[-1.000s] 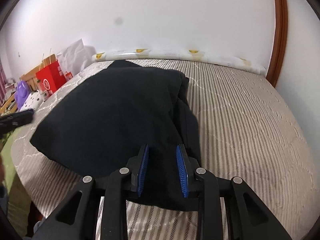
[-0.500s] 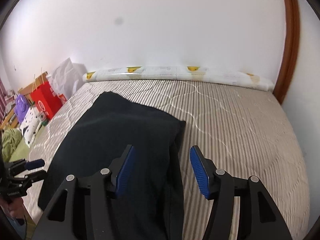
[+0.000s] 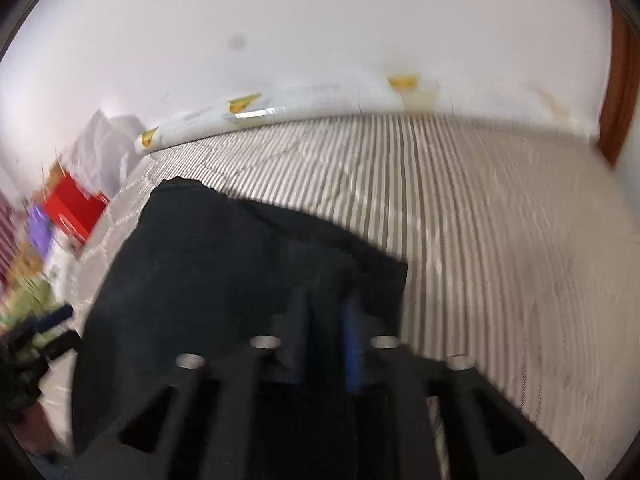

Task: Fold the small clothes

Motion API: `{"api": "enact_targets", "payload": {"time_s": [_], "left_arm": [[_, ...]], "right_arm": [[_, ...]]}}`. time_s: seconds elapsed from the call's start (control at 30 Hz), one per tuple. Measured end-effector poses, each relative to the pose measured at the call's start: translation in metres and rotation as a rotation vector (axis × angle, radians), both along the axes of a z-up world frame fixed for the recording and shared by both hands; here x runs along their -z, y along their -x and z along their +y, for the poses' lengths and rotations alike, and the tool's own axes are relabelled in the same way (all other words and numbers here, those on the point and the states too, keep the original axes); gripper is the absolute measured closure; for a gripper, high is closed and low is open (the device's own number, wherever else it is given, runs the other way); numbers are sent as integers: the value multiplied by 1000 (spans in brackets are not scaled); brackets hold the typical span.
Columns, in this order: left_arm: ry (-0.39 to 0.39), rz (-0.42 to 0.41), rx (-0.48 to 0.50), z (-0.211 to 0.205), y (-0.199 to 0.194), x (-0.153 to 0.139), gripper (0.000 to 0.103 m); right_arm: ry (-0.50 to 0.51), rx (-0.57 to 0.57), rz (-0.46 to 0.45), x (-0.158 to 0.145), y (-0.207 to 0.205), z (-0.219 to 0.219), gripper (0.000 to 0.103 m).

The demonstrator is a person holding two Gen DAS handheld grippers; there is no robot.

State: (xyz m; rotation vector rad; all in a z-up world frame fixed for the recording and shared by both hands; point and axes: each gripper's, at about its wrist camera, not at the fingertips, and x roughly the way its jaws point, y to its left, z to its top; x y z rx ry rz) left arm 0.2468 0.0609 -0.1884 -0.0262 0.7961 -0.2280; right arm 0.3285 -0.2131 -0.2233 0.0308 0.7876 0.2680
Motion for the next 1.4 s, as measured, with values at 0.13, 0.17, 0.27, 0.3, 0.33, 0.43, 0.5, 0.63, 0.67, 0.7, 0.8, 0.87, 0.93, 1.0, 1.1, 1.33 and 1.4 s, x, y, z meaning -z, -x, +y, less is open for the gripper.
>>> {"api": "enact_targets", "payload": {"time_s": [0.13,0.17,0.27,0.3,0.33,0.43,0.5,0.63,0.67,0.7,0.8,0.87,0.93,1.0,1.1,1.33,1.4], "left_arm": [[2,3,6,-3,-8,2,55],[2,5,8,-4,-10,3,55],[0,11,9,-7,-11,7,55],[-1,13,8,-7,-12,8,55],[-1,13,6,-7,-12,8,55],[18,6,2,-4,-11,6,55],[29,5,8,-4,-13,4,55],[20,22,14,-8,-24,10,53],[21,28,13,-9,-26,12,52],[19,34,12,-9,-28,14,52],[-3,44,8,-11,-35,22,48],[-20,30,2,-12,-40,25,47],[-19,27,3,-11,-46,27,47],[-20,31,-4,-12,-56,29,47],[-36,25,-15,-13,-71,32,47],[-33,27,-77,-7,-105,38,49],[-36,27,-83,-7,-112,39,49]], "right_arm": [[-26,15,-120,-12,4,-15,95],[-29,27,-95,-8,-2,-18,95],[13,34,-25,12,-16,-14,94],[35,34,-22,14,-16,-12,94],[45,36,-26,13,-15,-11,93],[58,74,-43,1,-6,-16,89],[74,97,-80,-10,6,-19,88],[52,49,-127,-27,28,-13,85],[34,22,-130,-28,32,-9,83],[22,-4,-128,-28,36,-6,83],[59,-50,-109,-14,36,8,80],[87,-36,-66,0,29,11,80],[70,-17,-47,5,24,6,82],[98,16,-38,6,20,3,83],[146,42,-27,12,13,5,83],[158,76,-17,19,5,0,83],[148,78,-14,20,5,-1,83]]}}
